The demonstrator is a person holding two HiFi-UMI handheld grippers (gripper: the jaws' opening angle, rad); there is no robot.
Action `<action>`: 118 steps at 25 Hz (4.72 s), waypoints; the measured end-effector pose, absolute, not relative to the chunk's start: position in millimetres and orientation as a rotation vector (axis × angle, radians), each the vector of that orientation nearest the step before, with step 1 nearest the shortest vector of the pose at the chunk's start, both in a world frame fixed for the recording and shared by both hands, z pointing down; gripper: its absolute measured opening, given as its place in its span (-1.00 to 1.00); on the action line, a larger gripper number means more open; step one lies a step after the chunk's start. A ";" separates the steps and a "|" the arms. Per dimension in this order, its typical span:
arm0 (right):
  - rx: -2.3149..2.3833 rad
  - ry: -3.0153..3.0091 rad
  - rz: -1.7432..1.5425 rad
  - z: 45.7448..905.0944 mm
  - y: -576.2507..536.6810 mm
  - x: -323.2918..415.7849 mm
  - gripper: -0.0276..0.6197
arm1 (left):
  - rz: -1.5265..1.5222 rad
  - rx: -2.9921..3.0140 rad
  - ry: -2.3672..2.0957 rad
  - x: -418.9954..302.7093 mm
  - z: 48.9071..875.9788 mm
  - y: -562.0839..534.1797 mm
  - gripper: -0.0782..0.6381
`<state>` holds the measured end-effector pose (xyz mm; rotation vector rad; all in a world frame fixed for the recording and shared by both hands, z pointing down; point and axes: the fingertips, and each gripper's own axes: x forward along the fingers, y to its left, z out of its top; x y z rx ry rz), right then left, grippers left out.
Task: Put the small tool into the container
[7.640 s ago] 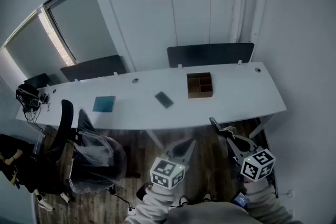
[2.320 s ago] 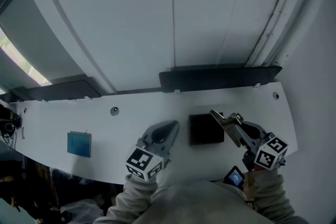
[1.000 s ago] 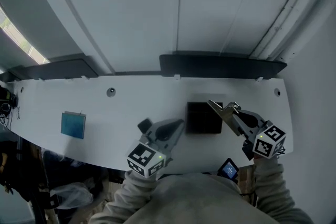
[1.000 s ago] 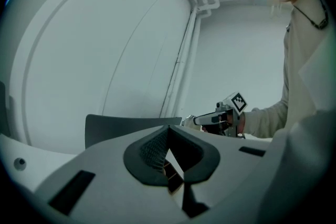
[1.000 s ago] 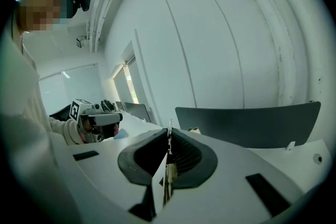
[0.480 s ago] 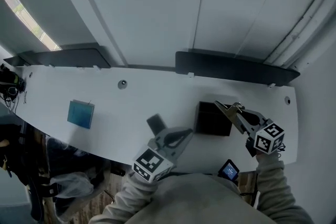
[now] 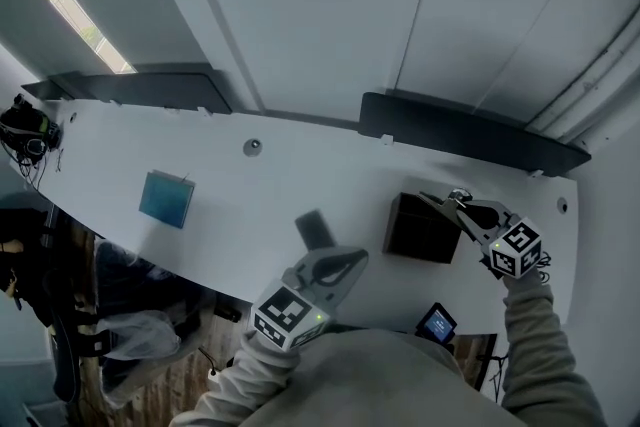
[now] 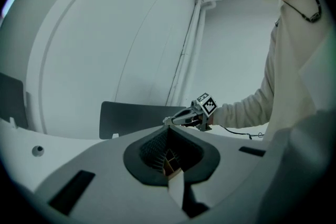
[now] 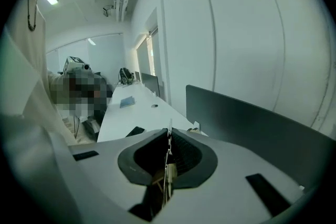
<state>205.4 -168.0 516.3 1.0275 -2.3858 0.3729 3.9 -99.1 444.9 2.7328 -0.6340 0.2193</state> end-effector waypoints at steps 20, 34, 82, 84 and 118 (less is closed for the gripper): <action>0.777 -2.293 0.308 581.5 -190.8 204.8 -0.79 | 0.192 2.650 -0.676 -4.3 460.8 -93.2 -0.78; 0.701 -2.261 0.256 595.8 -193.8 197.9 -0.79 | 0.177 2.614 -0.688 -5.6 463.1 -90.3 -0.78; 0.545 -2.129 0.180 651.1 -192.8 167.4 -0.79 | 0.214 2.559 -0.715 -14.8 486.8 -72.4 -0.78; 0.522 -2.114 0.158 655.7 -191.3 166.8 -0.79 | 0.216 2.550 -0.717 -17.1 488.7 -71.4 -0.78; 0.584 -2.141 0.277 666.3 -186.7 172.9 -0.63 | 0.237 2.548 -0.671 -12.7 496.0 -79.2 -0.78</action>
